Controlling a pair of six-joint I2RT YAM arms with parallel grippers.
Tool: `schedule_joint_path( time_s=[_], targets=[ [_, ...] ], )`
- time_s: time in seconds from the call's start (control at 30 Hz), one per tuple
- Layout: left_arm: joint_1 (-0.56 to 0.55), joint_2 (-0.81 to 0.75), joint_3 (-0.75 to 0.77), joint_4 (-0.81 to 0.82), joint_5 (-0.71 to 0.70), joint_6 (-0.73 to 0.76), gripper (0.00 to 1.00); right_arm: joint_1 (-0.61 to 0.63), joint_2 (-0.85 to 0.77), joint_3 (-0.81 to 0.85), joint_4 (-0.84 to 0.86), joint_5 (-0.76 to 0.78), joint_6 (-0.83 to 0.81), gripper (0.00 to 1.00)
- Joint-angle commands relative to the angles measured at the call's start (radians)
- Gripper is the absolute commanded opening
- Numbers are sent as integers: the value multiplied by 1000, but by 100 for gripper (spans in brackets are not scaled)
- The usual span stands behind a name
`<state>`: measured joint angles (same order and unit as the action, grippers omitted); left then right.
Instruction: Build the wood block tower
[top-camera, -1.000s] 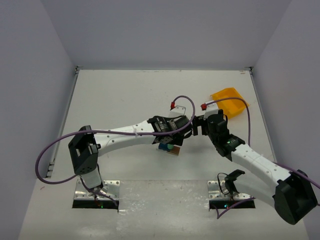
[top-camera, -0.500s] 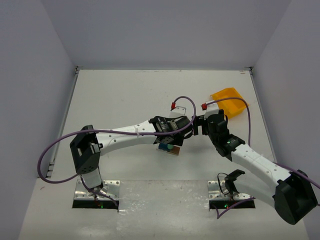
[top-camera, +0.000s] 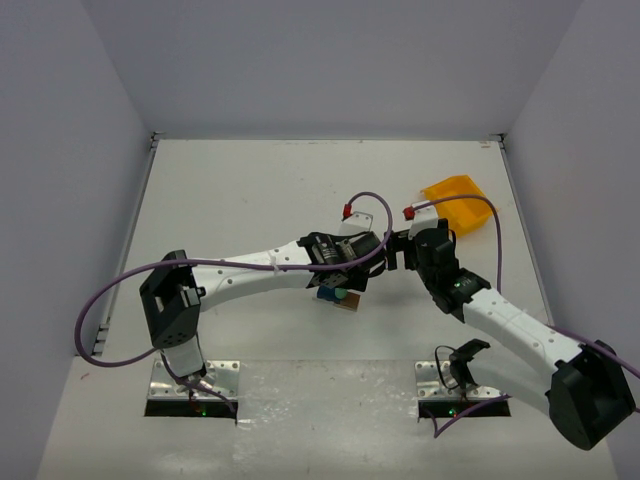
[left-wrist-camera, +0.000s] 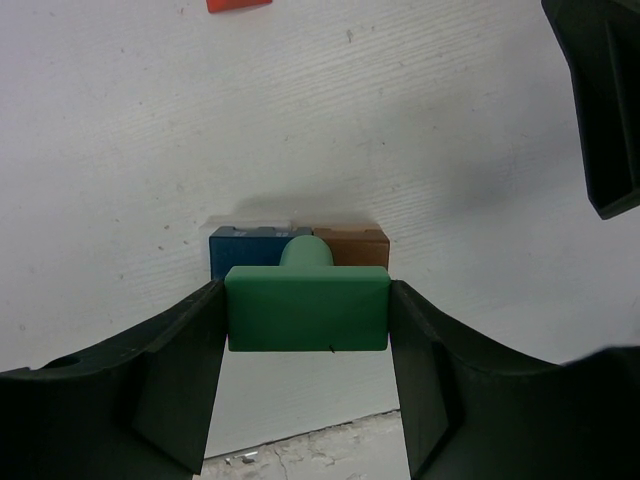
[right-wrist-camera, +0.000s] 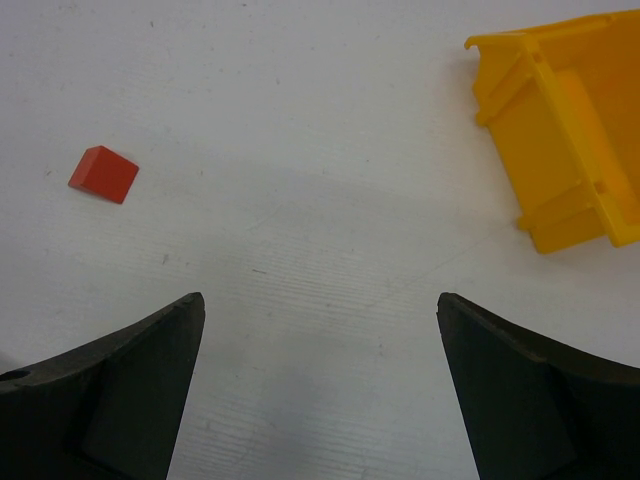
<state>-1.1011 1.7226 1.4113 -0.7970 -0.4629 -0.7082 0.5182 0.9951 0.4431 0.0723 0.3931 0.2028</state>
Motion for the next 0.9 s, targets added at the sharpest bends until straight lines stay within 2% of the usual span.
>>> schedule_joint_path(
  time_s=[0.0,0.63,0.87],
  targets=[
    [-5,-5,2,30,-13,5,50,-8,-16,19,24,26,2,99],
    [-2,-29,-37,38,-10,-10,51,-10,-15,20,14,41,6,99],
    [6,-40,-51,49,-5,-10,54,-10,-19,20,11,42,7,99]
  ],
)
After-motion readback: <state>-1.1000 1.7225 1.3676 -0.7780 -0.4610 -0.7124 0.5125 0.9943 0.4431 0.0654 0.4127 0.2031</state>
